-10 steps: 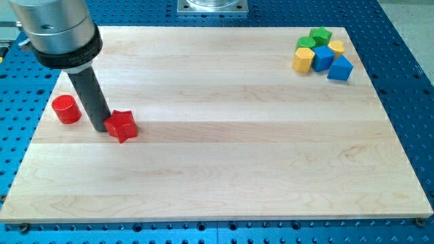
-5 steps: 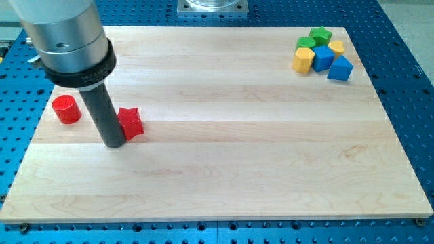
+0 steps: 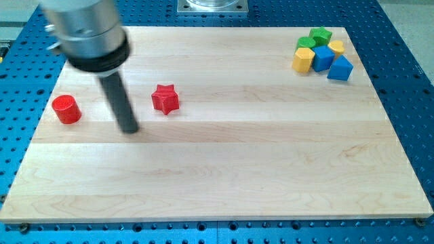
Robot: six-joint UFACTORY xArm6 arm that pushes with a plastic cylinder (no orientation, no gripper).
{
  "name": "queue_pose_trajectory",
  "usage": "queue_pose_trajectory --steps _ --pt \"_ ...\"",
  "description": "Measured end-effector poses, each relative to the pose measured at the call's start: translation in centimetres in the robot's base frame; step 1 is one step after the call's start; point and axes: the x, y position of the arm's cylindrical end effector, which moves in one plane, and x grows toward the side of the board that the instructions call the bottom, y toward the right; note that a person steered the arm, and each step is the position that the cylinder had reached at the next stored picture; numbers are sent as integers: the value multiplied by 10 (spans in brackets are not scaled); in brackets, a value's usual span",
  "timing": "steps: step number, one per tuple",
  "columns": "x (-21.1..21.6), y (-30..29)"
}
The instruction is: Place red blocks at the center of the board
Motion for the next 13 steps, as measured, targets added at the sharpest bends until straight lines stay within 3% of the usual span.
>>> queue_pose_trajectory --steps 2,3,4,5,6,7,8,9,10,11,12,13 --pt "-55 20" --pt "-58 116" --pt "-32 96" --pt "29 -13" --pt "29 -139" --pt "26 -183" --pt "-6 -163" --pt "-28 -57" --pt "-21 13" --pt "6 11" --pt "-13 87" --pt "-16 111"
